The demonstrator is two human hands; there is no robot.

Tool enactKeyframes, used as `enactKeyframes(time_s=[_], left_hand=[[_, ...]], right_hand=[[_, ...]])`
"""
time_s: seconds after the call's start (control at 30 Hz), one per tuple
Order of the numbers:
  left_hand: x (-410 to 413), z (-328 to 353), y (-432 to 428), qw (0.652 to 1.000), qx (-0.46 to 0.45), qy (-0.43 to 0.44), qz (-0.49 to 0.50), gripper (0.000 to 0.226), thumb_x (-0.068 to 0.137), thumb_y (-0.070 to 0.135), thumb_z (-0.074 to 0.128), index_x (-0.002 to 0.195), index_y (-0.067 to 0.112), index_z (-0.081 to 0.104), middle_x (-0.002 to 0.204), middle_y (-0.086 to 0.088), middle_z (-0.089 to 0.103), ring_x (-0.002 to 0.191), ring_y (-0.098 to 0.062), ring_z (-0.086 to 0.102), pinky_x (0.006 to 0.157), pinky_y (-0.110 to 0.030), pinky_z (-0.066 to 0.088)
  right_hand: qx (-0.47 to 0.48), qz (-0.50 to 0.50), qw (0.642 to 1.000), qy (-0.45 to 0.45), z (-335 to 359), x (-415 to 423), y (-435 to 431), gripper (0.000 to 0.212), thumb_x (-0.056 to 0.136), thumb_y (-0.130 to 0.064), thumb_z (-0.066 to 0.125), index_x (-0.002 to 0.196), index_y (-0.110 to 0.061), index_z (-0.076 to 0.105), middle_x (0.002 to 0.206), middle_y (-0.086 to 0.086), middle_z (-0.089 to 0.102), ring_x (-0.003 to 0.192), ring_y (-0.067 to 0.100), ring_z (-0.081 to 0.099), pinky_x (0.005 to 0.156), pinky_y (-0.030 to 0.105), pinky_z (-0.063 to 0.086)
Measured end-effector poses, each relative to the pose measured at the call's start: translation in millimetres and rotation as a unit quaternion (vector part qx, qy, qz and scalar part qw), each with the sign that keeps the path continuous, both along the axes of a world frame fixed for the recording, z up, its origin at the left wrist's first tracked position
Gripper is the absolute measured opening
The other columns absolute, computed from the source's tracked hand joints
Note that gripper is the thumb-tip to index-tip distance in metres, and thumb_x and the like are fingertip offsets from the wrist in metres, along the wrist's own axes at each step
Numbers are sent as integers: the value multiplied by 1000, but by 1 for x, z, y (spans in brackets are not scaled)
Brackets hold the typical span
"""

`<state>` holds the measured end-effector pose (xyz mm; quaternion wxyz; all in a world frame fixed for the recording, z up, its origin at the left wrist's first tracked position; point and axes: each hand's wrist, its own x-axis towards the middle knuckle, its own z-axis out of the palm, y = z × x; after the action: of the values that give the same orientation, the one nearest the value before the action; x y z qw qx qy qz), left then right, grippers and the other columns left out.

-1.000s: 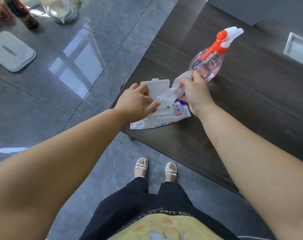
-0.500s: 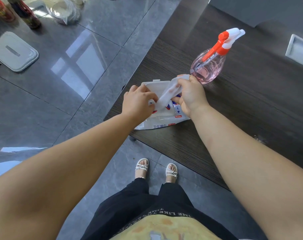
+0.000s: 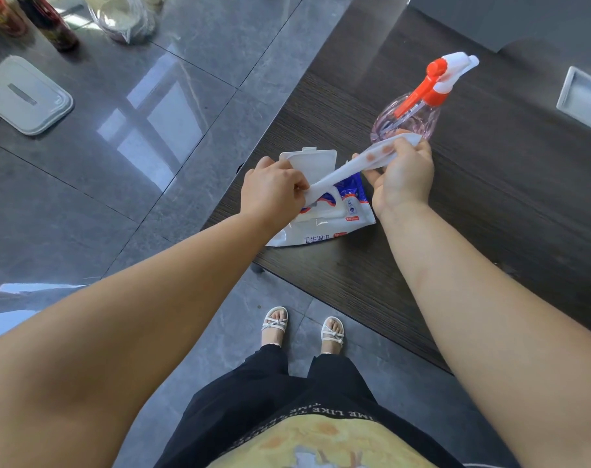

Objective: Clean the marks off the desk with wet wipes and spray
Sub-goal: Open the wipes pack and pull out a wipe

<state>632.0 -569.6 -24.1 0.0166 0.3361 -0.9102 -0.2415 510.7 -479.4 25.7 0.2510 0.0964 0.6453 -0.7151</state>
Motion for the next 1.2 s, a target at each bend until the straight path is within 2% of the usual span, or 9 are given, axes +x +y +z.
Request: enactKeyframes(time_s=[0.3, 0.47, 0.57, 0.63, 0.67, 0.83, 0.93, 1.03, 1.2], left_hand=[[10, -4, -5, 996, 58, 58, 14, 19, 87, 20, 57, 101, 18, 69, 98, 2, 67, 89, -18, 42, 75, -30, 42], [10, -3, -4, 990, 111, 69, 49, 17, 88, 22, 54, 100, 16, 66, 94, 1, 62, 97, -19, 46, 81, -34, 48], [9, -3, -3, 989, 120, 69, 56, 17, 88, 22, 53, 100, 17, 64, 90, 3, 60, 100, -20, 47, 84, -37, 48], [10, -3, -2, 990, 112, 78, 47, 16, 88, 22, 54, 99, 17, 64, 89, 3, 61, 100, -20, 47, 86, -39, 46], [11, -3, -1, 990, 110, 83, 40, 16, 87, 23, 55, 99, 17, 65, 87, 5, 60, 100, -19, 47, 86, -40, 45], [13, -7, -1, 998, 45, 44, -26, 33, 78, 47, 67, 88, 15, 66, 78, 6, 59, 93, -19, 43, 80, -35, 37], [12, -9, -3, 999, 41, 32, -4, 34, 81, 41, 65, 80, 6, 64, 79, 1, 61, 94, -23, 44, 76, -33, 37], [12, -7, -3, 998, 58, 37, 8, 28, 82, 37, 65, 93, 11, 67, 88, 1, 64, 99, -26, 45, 82, -38, 43], [13, -2, -3, 995, 85, 43, 24, 33, 81, 35, 68, 109, 17, 64, 103, -2, 63, 104, -24, 45, 90, -42, 45]], right_hand=[[179, 61, 974, 123, -8, -12, 10, 29, 97, -12, 37, 124, -16, 46, 117, 2, 55, 106, 14, 55, 85, 27, 51], [181, 289, 933, 114, -9, -8, 11, 21, 87, -19, 45, 107, -12, 49, 97, -1, 54, 90, 12, 52, 75, 29, 43], [291, 493, 789, 224, -9, -3, 10, 40, 79, -30, 66, 113, -15, 51, 110, -3, 54, 101, 13, 51, 76, 28, 45], [358, 539, 679, 346, -15, -1, 8, 40, 78, -27, 72, 112, -15, 56, 115, 1, 57, 107, 17, 52, 84, 33, 47], [369, 531, 664, 376, -15, 1, 7, 31, 80, -25, 71, 107, -14, 61, 111, 4, 60, 105, 20, 54, 86, 35, 48], [311, 498, 747, 312, -10, 2, 1, 13, 87, -22, 62, 98, -14, 65, 100, 4, 62, 95, 18, 56, 80, 35, 51], [297, 486, 768, 293, -8, -2, 2, 11, 90, -20, 59, 99, -14, 61, 98, 1, 61, 96, 17, 57, 86, 36, 51], [289, 447, 804, 266, -11, -9, 6, 10, 89, -19, 61, 98, -17, 58, 96, -3, 58, 97, 16, 57, 86, 35, 52], [330, 437, 783, 296, -11, -19, 15, 16, 82, -22, 70, 94, -17, 60, 91, -5, 58, 88, 10, 56, 69, 19, 48]])
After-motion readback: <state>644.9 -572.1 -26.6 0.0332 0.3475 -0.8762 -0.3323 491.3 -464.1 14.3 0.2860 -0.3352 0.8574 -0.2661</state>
